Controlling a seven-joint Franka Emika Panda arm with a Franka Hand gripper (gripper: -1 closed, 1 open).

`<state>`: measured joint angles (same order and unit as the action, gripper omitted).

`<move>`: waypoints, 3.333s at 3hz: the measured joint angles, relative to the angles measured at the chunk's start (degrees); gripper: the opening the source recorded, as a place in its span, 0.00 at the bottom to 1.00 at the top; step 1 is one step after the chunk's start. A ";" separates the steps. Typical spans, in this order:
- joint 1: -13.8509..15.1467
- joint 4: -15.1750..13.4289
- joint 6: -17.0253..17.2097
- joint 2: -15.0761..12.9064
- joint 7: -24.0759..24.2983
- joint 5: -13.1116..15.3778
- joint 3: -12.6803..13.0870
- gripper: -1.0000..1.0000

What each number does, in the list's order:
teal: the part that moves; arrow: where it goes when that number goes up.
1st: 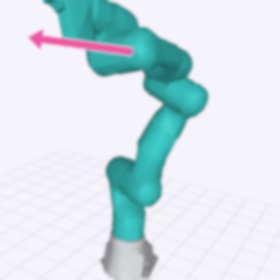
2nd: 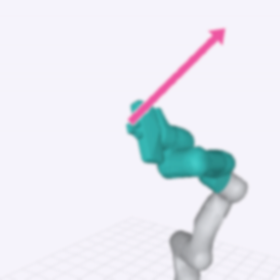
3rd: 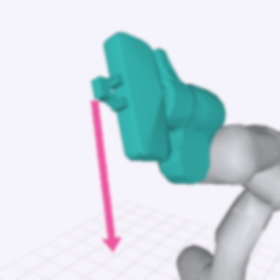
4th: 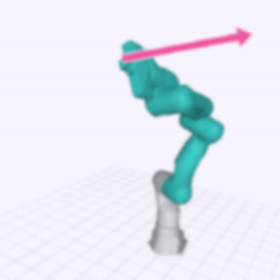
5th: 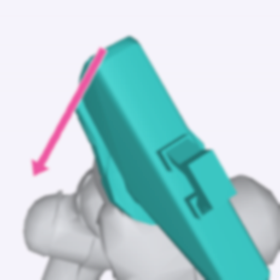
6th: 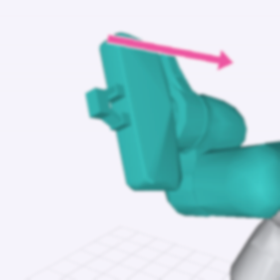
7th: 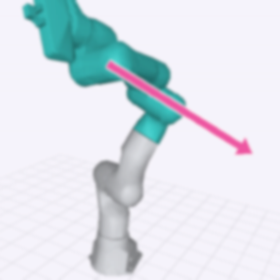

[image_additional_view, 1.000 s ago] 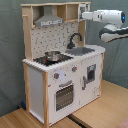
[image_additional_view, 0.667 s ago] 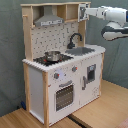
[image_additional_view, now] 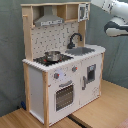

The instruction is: Play with the kitchen

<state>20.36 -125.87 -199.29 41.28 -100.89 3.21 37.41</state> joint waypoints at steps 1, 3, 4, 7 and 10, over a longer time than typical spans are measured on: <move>2.24 2.17 -0.06 0.60 3.33 -1.69 3.77 1.00; 9.55 2.14 -0.75 1.59 10.23 -7.92 9.24 1.00; 13.34 2.19 -0.75 2.94 14.77 -10.38 12.47 1.00; 22.26 2.48 0.30 10.19 28.18 -16.10 19.36 1.00; 31.54 3.41 2.96 19.62 43.30 -19.75 22.34 1.00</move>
<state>51.90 -122.45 -196.32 60.90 -57.59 -16.54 59.75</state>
